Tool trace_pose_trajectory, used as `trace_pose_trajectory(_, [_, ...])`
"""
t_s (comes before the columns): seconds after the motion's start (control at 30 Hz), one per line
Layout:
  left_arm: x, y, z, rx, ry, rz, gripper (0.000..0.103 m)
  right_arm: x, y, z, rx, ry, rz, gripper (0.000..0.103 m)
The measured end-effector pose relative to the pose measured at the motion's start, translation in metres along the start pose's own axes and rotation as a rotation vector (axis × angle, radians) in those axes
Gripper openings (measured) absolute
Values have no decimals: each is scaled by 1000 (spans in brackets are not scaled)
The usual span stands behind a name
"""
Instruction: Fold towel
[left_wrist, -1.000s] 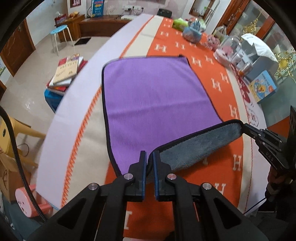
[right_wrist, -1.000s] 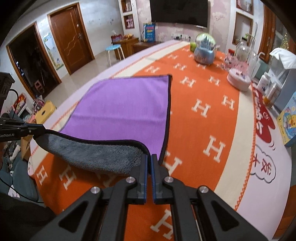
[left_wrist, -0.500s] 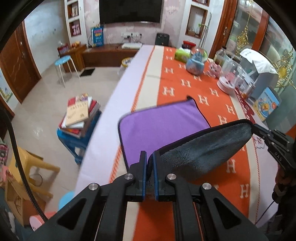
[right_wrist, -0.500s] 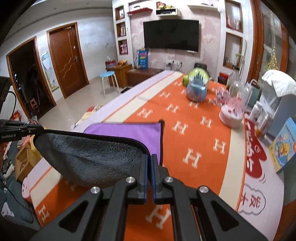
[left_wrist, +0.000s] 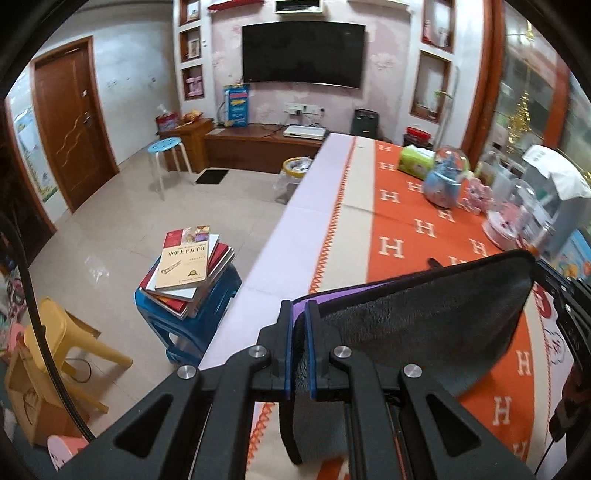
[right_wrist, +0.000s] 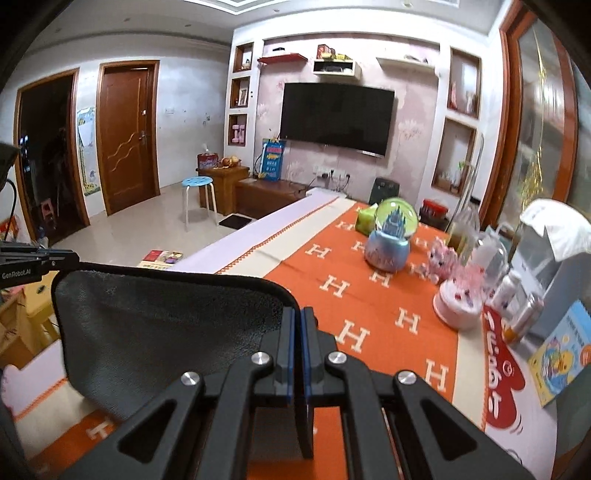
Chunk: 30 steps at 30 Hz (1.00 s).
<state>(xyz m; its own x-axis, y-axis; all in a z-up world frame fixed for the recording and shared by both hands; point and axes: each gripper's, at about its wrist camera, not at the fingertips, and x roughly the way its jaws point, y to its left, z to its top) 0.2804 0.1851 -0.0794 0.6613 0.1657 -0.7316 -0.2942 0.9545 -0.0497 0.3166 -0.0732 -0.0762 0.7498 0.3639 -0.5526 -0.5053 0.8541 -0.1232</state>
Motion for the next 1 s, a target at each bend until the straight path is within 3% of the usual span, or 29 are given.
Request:
trace_pose_trajectory(0.47, [56, -3, -9, -26, 27, -11, 9, 50, 18, -15, -50, 20, -87, 7])
trace_pose_trajectory(0.57, [57, -6, -11, -27, 44, -14, 17, 53, 20, -16, -47, 32, -77, 27])
trace_pose_trajectory(0.67, [55, -9, -12, -20, 60, -16, 24, 52, 20, -17, -31, 31, -69, 39])
trace_pose_trajectory(0.9, [42, -13, -25, -22, 107, -28, 36, 43, 22, -20, -19, 42, -64, 51])
trace_pose_trajectory(1.0, [33, -13, -33, -24, 119, -30, 54, 35, 24, -24, -6, 53, -67, 59])
